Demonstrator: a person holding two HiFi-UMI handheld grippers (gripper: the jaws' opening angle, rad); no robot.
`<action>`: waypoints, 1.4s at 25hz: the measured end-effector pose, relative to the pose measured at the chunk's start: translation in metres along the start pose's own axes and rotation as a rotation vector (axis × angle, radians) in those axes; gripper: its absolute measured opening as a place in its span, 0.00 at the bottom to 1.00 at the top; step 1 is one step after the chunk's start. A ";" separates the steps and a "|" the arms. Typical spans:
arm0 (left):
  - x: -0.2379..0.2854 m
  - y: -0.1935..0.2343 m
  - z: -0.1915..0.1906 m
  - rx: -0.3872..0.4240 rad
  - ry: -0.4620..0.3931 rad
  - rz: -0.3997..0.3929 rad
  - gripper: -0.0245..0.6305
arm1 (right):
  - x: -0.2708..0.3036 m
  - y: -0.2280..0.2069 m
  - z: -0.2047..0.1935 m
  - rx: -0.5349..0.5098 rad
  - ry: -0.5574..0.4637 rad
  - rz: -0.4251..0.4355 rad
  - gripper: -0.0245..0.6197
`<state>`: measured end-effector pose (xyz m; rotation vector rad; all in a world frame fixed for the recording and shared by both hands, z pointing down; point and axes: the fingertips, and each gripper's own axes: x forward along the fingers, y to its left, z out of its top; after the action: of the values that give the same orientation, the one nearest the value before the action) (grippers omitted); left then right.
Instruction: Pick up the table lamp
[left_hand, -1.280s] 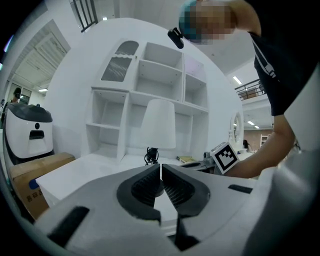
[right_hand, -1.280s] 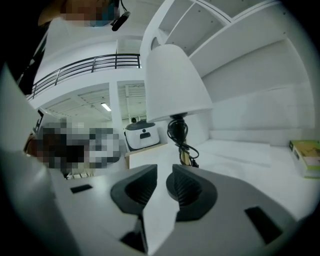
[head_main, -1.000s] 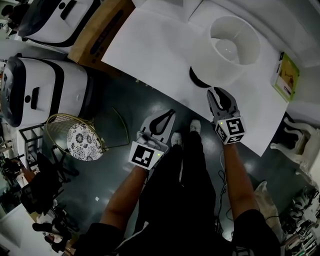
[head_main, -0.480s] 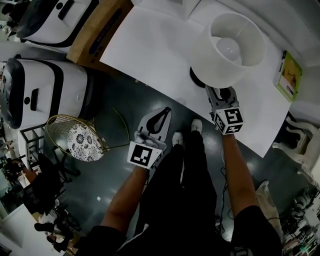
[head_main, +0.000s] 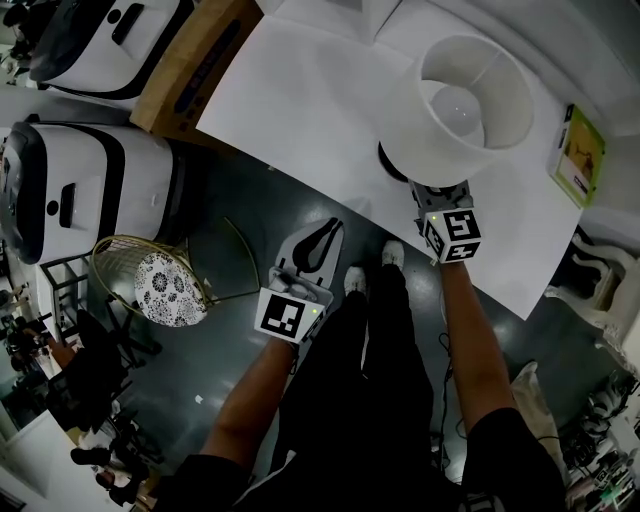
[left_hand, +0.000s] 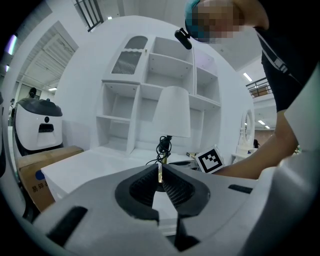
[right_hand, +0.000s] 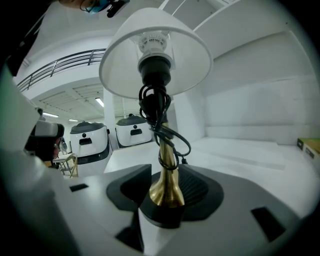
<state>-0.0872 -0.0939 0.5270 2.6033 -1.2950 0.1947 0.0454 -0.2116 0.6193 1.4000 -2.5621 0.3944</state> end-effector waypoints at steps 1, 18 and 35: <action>0.000 0.000 0.000 -0.006 0.007 -0.001 0.07 | 0.002 0.000 0.000 -0.003 0.000 -0.001 0.26; 0.008 0.005 -0.005 -0.011 0.040 -0.013 0.07 | 0.034 -0.009 0.000 -0.043 0.032 -0.041 0.30; 0.017 0.004 -0.007 -0.007 0.066 -0.019 0.07 | 0.039 -0.010 -0.006 -0.014 0.116 -0.040 0.27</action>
<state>-0.0807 -0.1073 0.5382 2.5794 -1.2460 0.2707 0.0329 -0.2456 0.6380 1.3795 -2.4364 0.4360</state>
